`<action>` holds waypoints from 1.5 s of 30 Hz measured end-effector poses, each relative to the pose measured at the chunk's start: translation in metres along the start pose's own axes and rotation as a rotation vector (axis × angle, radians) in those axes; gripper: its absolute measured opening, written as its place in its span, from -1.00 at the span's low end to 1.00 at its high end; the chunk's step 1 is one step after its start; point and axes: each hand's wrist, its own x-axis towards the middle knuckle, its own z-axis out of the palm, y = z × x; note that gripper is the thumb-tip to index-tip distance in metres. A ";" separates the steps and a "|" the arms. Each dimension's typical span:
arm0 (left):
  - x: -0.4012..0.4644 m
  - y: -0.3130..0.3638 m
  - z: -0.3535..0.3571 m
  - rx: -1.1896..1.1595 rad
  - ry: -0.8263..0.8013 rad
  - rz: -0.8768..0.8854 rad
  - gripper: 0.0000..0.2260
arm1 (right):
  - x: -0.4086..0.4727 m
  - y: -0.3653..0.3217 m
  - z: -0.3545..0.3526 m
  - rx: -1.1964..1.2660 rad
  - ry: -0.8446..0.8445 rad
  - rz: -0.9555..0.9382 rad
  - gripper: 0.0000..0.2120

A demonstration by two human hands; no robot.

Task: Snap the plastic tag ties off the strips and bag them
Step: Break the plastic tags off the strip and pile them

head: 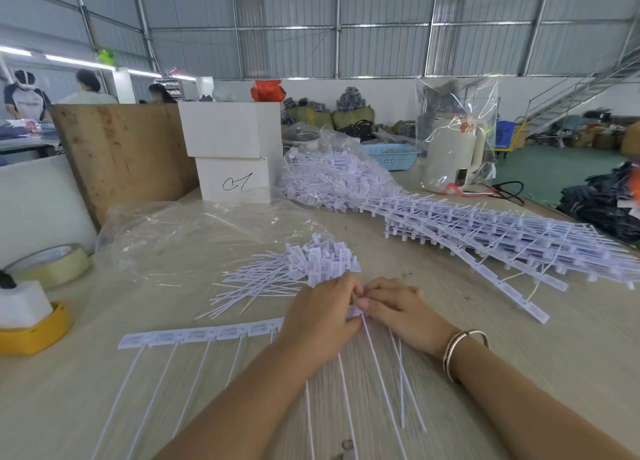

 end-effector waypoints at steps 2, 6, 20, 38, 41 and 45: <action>-0.001 0.003 0.001 0.011 -0.006 0.031 -0.81 | 0.000 0.000 0.000 0.006 -0.034 -0.010 -0.80; -0.003 0.000 -0.003 -0.075 -0.093 0.028 -0.79 | -0.001 0.000 -0.005 0.185 -0.029 -0.008 -0.76; -0.004 -0.005 -0.005 -0.066 -0.162 -0.076 -0.91 | 0.003 0.007 -0.005 0.343 0.053 0.115 -0.83; -0.001 -0.015 -0.003 -0.239 -0.147 -0.123 -0.95 | 0.000 0.007 -0.007 0.313 -0.016 0.039 -0.89; 0.000 -0.014 -0.006 -0.437 -0.173 -0.180 -0.95 | -0.001 0.007 -0.008 0.313 -0.025 0.000 -0.92; -0.001 -0.013 -0.010 -0.636 -0.189 -0.220 -0.94 | -0.002 0.008 -0.008 0.367 -0.013 -0.008 -0.90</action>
